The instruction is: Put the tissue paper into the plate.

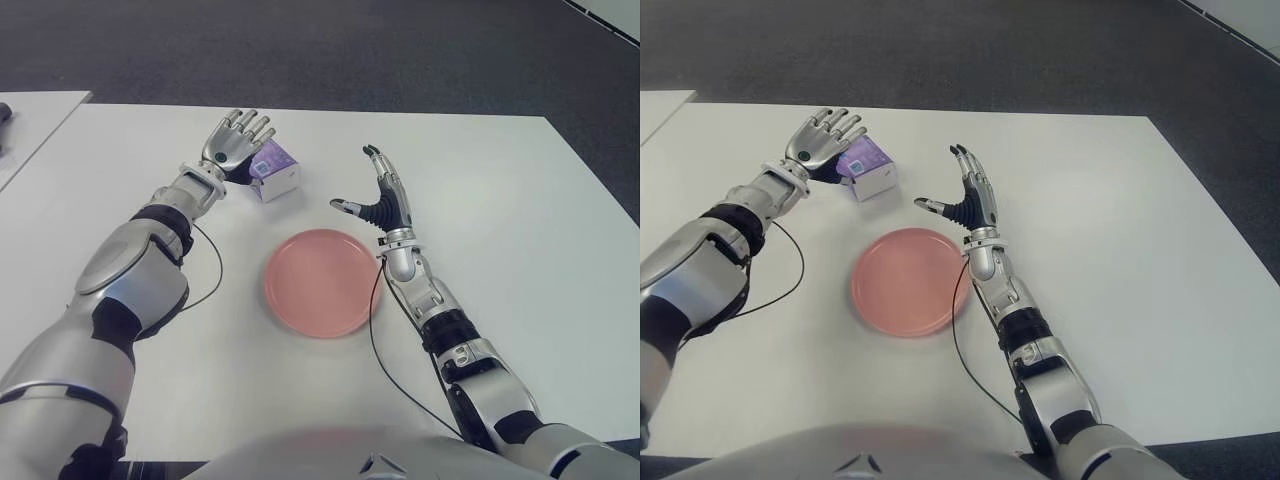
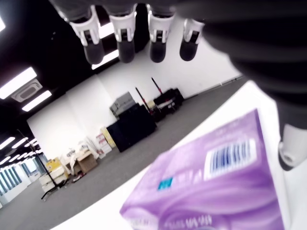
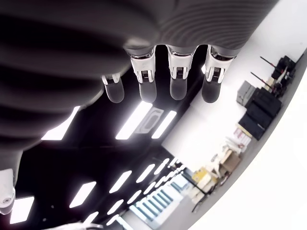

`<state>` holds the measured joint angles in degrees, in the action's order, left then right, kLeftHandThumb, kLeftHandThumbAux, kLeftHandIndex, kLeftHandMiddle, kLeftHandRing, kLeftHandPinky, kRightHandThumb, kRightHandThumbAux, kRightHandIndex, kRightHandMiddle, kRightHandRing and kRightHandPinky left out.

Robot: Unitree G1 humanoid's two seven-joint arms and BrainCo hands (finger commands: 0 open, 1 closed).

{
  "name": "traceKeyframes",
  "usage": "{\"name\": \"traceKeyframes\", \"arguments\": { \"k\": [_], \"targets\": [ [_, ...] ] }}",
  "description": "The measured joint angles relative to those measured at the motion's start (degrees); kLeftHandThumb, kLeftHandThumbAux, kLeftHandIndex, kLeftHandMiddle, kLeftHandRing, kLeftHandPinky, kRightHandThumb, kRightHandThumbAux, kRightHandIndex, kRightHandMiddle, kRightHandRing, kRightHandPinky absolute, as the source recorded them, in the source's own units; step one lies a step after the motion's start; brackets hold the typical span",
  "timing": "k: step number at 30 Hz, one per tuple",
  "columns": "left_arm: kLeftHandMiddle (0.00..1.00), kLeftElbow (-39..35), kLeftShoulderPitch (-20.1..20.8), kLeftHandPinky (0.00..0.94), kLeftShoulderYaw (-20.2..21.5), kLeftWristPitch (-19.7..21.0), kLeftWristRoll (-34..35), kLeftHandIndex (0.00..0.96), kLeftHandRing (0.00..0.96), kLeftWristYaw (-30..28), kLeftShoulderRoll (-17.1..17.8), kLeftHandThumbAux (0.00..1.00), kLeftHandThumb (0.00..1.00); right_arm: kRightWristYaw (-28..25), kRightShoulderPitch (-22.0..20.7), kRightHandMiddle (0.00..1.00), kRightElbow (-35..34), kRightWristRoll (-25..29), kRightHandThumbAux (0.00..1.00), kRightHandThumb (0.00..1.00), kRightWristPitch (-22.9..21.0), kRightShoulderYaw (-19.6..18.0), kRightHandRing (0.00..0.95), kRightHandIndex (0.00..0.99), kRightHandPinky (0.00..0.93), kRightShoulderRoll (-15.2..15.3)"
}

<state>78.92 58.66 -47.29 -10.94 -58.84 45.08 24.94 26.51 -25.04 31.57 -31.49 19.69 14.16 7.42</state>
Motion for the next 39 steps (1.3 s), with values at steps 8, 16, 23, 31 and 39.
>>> {"name": "traceKeyframes", "arguments": {
  "k": [8, 16, 23, 31, 39],
  "targets": [
    [0.0, -0.3, 0.2, 0.0, 2.3, -0.3, 2.1, 0.0, 0.0, 2.7, -1.0, 0.522, 0.135, -5.0, 0.1, 0.059, 9.6, 11.5, 0.598, 0.106, 3.8, -7.4, 0.037, 0.048, 0.083, -4.7],
    [0.0, -0.3, 0.2, 0.0, 5.7, -0.9, 4.9, 0.0, 0.0, 2.9, -1.1, 0.511, 0.126, -15.9, 0.2, 0.065, 23.9, 28.6, 0.625, 0.134, 10.7, -20.0, 0.046, 0.057, 0.097, -10.3],
    [0.0, -0.2, 0.3, 0.0, 7.5, -1.8, 6.7, 0.0, 0.0, -0.3, -1.8, 0.528, 0.119, -22.8, -2.6, 0.069, 30.7, 35.2, 0.641, 0.155, 15.1, -25.8, 0.05, 0.062, 0.098, -11.3],
    [0.0, 0.6, -0.8, 0.0, 6.1, -0.2, 6.0, 0.0, 0.0, -11.2, -2.1, 0.52, 0.091, -25.2, -3.6, 0.068, 33.4, 35.9, 0.643, 0.169, 17.6, -27.2, 0.049, 0.059, 0.092, -11.2],
    [0.0, 0.9, -1.6, 0.0, 5.9, 0.9, 6.0, 0.004, 0.0, -16.8, -2.1, 0.506, 0.054, -24.7, -3.7, 0.043, 34.4, 35.3, 0.642, 0.17, 18.9, -26.9, 0.027, 0.041, 0.069, -10.3]
  ]
}}
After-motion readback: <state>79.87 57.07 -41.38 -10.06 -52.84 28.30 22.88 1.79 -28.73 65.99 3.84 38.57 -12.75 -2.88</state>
